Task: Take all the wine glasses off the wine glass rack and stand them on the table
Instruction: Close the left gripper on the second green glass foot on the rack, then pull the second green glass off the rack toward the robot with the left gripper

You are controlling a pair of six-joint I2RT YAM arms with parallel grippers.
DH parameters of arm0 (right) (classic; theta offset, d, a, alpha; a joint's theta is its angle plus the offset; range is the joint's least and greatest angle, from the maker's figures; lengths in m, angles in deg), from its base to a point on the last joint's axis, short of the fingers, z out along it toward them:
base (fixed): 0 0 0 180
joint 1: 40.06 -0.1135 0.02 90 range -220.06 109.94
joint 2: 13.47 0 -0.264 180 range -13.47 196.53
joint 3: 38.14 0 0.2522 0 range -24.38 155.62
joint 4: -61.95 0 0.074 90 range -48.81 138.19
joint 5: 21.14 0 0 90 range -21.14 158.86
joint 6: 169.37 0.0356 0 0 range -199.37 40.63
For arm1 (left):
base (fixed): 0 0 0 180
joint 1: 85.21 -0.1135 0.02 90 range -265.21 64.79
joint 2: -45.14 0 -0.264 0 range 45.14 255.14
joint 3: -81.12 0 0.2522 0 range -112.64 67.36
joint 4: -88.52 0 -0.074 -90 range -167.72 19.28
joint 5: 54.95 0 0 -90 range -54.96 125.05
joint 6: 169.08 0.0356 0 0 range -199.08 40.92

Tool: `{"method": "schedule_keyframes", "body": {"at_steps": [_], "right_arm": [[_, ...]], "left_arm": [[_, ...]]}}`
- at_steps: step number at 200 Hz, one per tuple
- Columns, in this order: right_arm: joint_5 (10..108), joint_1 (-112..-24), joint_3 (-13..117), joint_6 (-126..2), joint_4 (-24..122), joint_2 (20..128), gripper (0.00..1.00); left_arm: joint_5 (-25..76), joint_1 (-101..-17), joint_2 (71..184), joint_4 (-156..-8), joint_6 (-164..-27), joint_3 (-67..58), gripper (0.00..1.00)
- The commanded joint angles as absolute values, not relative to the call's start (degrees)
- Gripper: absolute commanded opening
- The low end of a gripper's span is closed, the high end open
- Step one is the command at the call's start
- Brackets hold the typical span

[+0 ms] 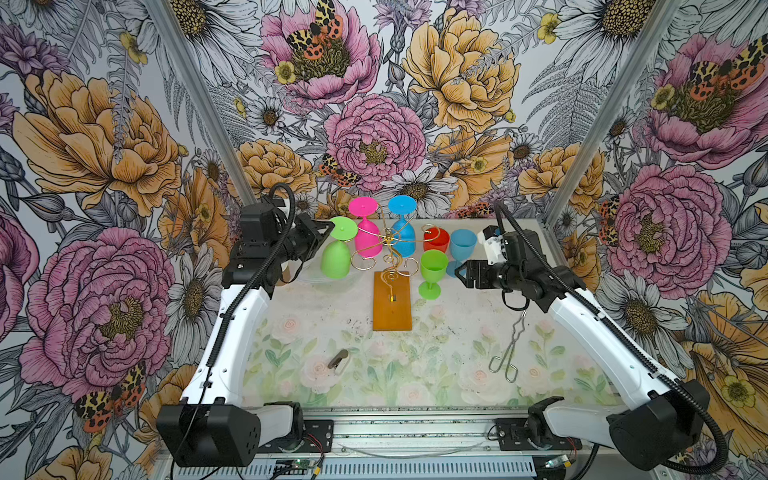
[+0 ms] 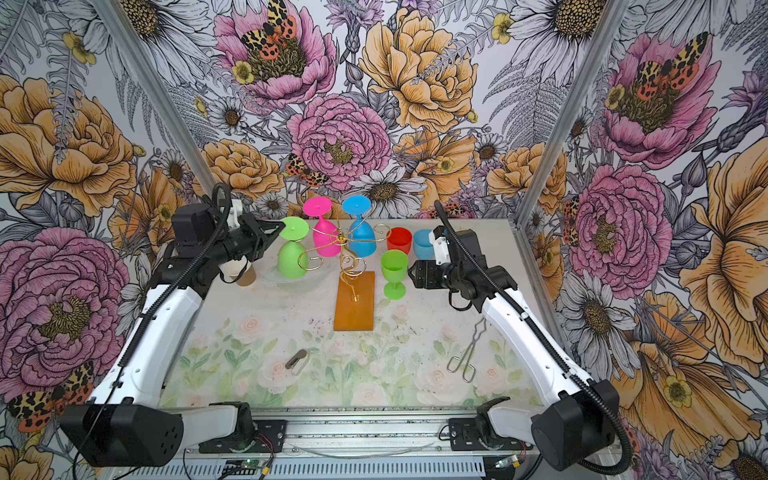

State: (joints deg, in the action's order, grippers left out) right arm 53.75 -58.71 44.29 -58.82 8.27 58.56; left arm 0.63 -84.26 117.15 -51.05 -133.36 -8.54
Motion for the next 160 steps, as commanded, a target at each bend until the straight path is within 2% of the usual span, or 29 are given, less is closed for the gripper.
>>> {"method": "schedule_keyframes", "body": {"at_steps": [1,160], "right_arm": [[53.13,-58.45,43.91,-58.03,10.05,57.15,0.79],[52.62,-58.41,43.12,-57.4,10.64,56.58,0.79]], "left_arm": [[-0.73,-84.02,117.84,-53.02,-134.13,-9.72,0.0],[-4.72,-80.02,117.75,-50.14,-132.25,-11.91,0.0]]}}
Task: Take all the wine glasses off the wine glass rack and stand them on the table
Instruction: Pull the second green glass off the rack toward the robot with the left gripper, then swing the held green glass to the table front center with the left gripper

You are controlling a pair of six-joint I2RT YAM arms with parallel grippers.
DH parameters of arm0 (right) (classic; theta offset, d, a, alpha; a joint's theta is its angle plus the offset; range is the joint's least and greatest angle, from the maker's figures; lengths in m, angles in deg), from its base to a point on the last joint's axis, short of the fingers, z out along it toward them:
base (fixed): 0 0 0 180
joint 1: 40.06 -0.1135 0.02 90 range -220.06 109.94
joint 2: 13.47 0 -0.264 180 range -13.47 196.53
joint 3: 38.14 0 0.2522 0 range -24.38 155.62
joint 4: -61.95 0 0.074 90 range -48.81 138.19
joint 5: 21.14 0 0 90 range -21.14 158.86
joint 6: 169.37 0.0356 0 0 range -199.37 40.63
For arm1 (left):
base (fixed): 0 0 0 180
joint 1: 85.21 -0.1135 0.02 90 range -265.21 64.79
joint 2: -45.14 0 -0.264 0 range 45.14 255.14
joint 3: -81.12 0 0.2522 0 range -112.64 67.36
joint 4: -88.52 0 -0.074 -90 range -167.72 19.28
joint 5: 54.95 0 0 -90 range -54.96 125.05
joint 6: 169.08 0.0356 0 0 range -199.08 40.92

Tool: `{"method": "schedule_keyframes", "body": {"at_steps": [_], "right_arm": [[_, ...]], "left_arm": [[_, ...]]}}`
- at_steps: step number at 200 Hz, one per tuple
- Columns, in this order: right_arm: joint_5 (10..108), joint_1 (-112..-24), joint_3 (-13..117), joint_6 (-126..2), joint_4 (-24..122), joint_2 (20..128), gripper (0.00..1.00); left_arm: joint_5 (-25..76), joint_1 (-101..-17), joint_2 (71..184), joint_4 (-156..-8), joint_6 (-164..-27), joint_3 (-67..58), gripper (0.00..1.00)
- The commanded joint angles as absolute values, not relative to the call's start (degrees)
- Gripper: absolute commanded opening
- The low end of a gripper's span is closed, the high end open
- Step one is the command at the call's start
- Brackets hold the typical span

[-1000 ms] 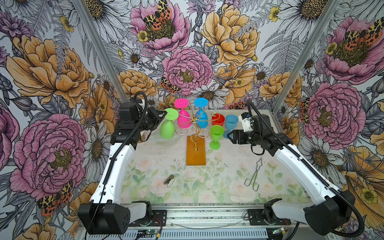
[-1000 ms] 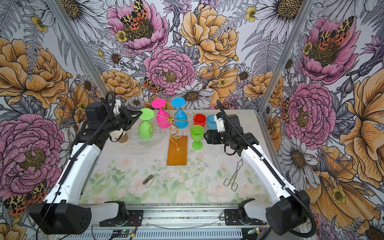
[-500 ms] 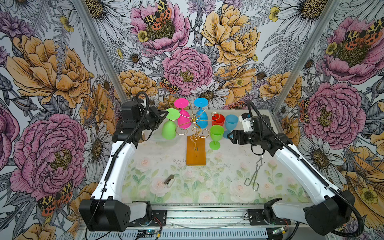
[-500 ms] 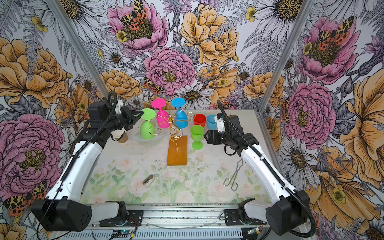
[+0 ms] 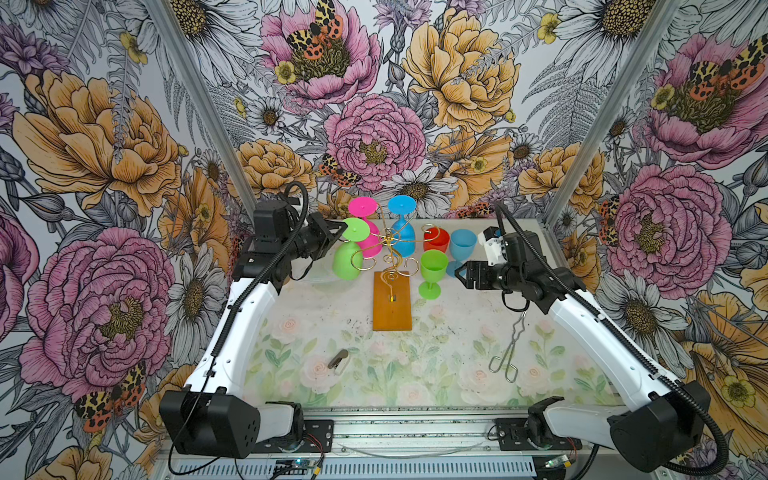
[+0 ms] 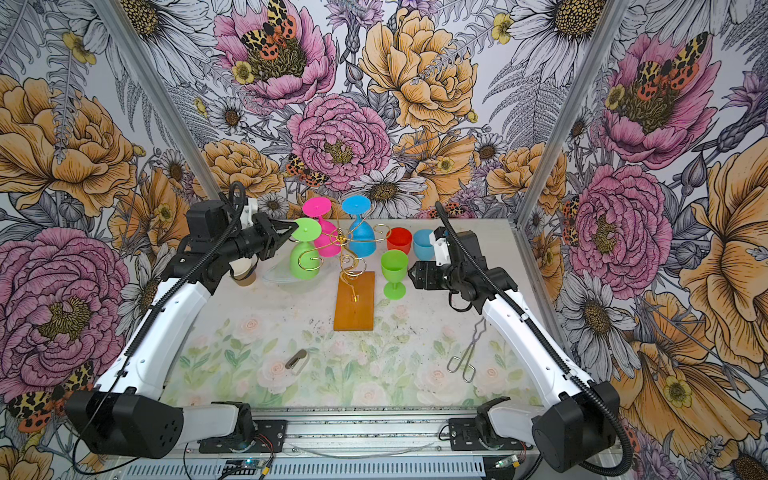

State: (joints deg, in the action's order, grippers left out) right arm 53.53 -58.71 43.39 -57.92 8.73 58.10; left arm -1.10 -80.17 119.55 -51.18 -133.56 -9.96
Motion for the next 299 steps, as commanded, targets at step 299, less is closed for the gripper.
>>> {"method": "schedule_keyframes", "body": {"at_steps": [299], "right_arm": [[49.12,-58.9,42.26,-54.7,11.37,57.81,0.78]], "left_arm": [[-2.7,-77.4,93.26,-24.37,-110.09,5.95,0.0]]}}
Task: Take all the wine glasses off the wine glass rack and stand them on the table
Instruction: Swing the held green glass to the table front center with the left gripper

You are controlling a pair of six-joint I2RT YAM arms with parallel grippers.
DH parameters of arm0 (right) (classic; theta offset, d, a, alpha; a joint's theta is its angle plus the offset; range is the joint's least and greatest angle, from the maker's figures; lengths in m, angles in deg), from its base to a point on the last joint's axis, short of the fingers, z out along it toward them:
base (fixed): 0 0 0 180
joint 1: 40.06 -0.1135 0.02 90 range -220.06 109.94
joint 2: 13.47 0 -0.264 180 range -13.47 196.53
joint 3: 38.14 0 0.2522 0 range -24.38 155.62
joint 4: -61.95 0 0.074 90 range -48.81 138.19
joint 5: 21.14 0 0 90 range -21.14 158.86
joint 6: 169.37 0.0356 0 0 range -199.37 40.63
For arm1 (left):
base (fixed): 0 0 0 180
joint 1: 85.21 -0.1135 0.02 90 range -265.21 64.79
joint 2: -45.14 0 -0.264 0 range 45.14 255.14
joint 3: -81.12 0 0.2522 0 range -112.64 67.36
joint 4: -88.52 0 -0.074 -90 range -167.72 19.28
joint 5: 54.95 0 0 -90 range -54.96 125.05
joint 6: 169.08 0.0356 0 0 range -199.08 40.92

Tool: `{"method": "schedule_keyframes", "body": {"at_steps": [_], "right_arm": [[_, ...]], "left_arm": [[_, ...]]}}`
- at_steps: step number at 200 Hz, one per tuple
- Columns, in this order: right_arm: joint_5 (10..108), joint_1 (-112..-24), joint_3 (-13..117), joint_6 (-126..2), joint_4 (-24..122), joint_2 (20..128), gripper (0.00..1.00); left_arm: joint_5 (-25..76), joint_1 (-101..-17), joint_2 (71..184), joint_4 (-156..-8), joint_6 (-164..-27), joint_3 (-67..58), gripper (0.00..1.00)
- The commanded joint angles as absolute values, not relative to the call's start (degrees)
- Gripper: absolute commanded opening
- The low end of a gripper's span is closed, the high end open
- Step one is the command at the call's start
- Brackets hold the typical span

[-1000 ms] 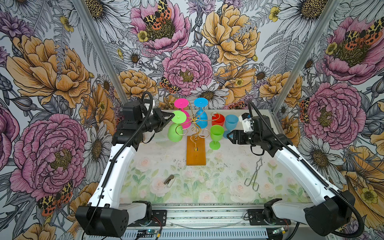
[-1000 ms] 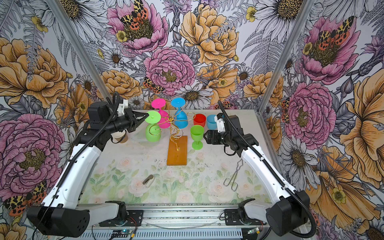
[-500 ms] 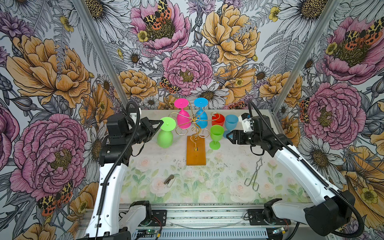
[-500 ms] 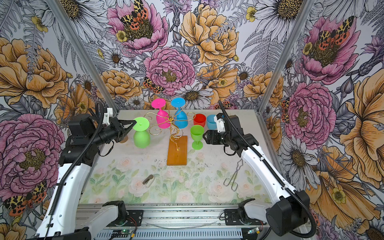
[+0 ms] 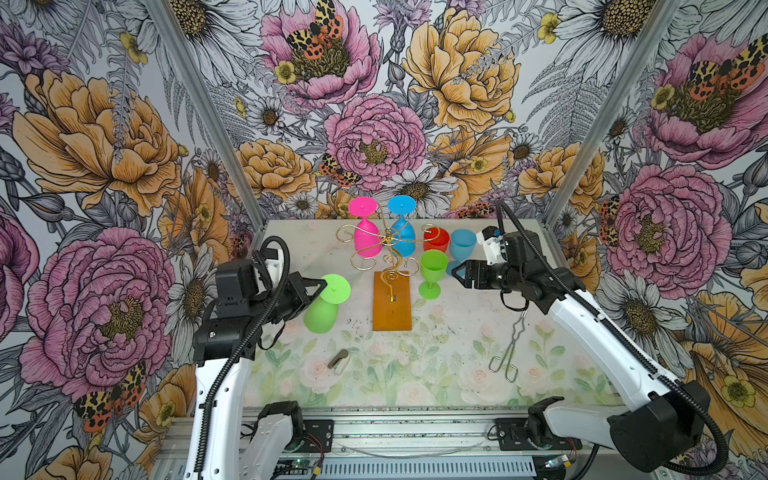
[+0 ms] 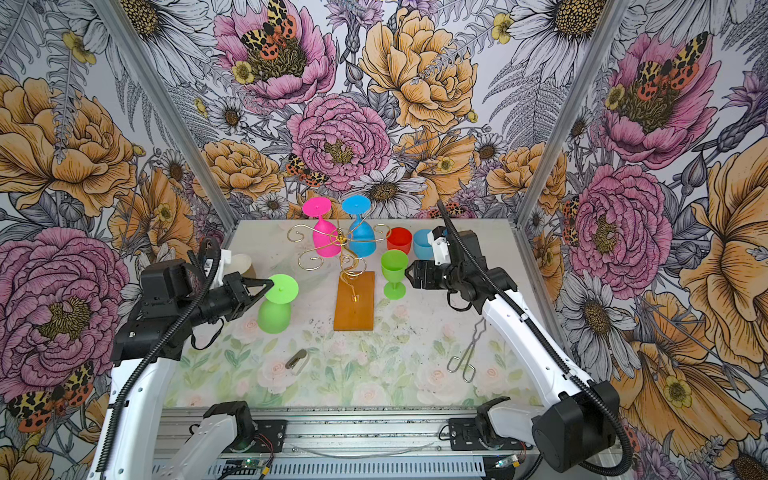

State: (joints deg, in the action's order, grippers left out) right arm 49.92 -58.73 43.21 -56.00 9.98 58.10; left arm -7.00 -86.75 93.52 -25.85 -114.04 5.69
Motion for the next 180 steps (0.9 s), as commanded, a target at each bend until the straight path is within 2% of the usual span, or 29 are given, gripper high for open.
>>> {"method": "schedule_keyframes", "body": {"at_steps": [1,40,80,103,159,180], "right_arm": [[49.14,-58.88,42.25,-54.6,11.37,57.81,0.78],[49.88,-58.83,40.77,-53.33,10.88,56.54,0.78],[49.24,-58.74,39.79,-51.77,9.0,56.29,0.78],[50.63,-59.18,40.11,-52.78,6.78,56.13,0.77],[48.2,-59.95,41.1,-54.15,3.07,56.89,0.77],[46.57,-60.21,41.92,-53.97,3.05,57.35,0.77]], "left_arm": [[-1.53,-76.78,93.26,-24.37,-110.1,5.89,0.0],[17.71,-49.94,95.85,-24.78,-105.48,2.93,0.0],[26.92,-32.15,101.11,-31.07,-99.79,2.48,0.0],[32.53,-25.56,104.05,-33.91,-92.31,1.88,0.0],[34.89,-17.98,107.31,-40.37,-72.94,3.57,0.0],[38.6,-14.19,107.79,-42.87,-64.64,5.93,0.0]]}}
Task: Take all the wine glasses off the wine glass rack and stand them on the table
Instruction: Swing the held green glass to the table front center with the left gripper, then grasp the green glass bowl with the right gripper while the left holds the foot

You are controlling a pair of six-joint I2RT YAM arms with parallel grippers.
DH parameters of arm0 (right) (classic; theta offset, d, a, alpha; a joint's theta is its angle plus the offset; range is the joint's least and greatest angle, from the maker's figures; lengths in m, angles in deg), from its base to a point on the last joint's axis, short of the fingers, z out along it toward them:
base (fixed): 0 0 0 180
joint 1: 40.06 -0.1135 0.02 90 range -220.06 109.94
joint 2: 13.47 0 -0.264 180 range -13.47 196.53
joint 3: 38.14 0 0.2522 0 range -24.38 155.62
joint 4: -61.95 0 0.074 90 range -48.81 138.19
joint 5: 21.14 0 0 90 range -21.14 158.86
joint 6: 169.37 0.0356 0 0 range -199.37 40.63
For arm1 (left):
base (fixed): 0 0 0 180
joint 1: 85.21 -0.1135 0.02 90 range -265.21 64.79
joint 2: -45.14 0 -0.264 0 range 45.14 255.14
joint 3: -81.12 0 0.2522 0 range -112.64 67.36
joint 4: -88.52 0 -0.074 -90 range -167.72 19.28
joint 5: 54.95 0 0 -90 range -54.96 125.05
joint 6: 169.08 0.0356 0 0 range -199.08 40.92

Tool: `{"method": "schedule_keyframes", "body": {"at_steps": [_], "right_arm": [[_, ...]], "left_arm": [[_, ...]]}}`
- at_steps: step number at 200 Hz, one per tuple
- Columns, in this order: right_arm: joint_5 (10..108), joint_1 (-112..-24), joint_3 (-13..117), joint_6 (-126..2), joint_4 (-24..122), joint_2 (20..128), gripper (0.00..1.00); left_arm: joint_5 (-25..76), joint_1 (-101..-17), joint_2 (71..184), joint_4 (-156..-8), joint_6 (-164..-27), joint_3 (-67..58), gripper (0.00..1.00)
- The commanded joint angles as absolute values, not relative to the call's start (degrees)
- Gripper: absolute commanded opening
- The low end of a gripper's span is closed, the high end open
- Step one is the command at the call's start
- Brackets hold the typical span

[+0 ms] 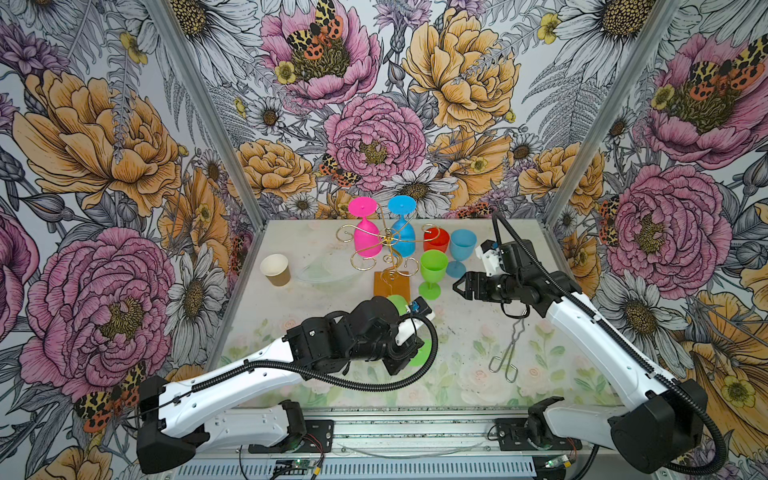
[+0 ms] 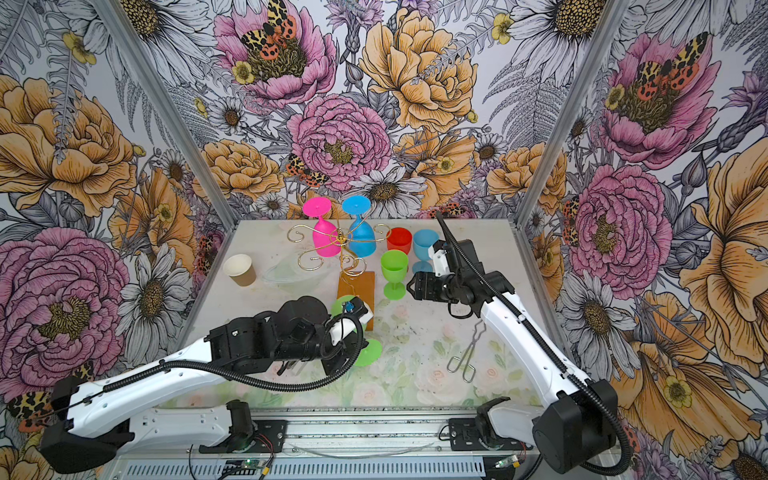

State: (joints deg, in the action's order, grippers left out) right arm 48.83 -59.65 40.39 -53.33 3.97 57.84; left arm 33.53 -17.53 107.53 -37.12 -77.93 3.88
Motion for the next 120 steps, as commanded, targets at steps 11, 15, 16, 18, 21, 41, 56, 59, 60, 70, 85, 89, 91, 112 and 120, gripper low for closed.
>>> {"method": "schedule_keyframes", "body": {"at_steps": [11,15,16,18,21,41,56,59,60,70,85,89,91,112,120], "right_arm": [[45.18,-60.21,42.77,-53.8,3.1,57.74,0.77],[44.79,-60.25,43.18,-53.72,3.08,57.87,0.77],[44.74,-60.26,43.28,-53.71,3.09,57.89,0.77],[44.53,-60.23,43.47,-53.71,3.1,57.94,0.77],[44.38,-60.2,43.79,-53.59,3.1,58.06,0.77],[43.89,-60.26,46.16,-52.92,3.16,58.76,0.76],[43.88,-60.43,48.16,-52.05,3.35,59.29,0.76],[43.82,-60.51,48.43,-51.91,3.33,59.42,0.76],[43.77,-60.52,48.63,-51.89,3.31,59.45,0.76],[43.59,-60.87,49.87,-51.61,3.29,59.81,0.76],[42.02,-61.55,51.24,-51.39,3.22,60.63,0.76],[41.34,-61.77,51.49,-51.26,3.27,60.83,0.76],[40.93,-61.83,51.54,-51.25,3.21,60.94,0.75],[38.21,-63.26,52.26,-50.96,3.15,62.02,0.74],[37.69,-63.78,52.18,-50.92,3.19,62.23,0.73]], "left_arm": [[41.89,-12.09,108.26,-43.77,-60.8,6.72,0.0],[43.09,-11.32,108.47,-44.04,-59.48,6.95,0.0],[43.33,-11.17,108.49,-44.14,-59.13,6.96,0.0],[44.15,-10.8,108.61,-44.23,-58.51,7.09,0.0],[45.06,-10.2,108.87,-44.38,-57.45,7.21,0.0],[51.3,-6.79,110.06,-45.42,-51.34,8.74,0.0],[55.52,-5.21,110.77,-46.64,-47.03,10.53,0.0],[56.3,-4.96,110.93,-46.88,-46.2,10.84,0.0],[56.53,-4.83,111.0,-46.96,-45.98,10.98,0.0],[59.46,-4.0,111.56,-47.9,-43.09,12.1,0.0],[63.35,-2.9,112.44,-48.98,-38.65,13.34,0.0],[64.19,-2.67,112.77,-49.07,-37.51,13.64,0.0],[64.61,-2.61,112.89,-49.18,-36.98,13.79,0.0],[68.15,-2.37,113.76,-50.92,-31.58,15.33,0.0],[69.35,-2.3,113.88,-51.79,-29.58,16.02,0.0]]}}
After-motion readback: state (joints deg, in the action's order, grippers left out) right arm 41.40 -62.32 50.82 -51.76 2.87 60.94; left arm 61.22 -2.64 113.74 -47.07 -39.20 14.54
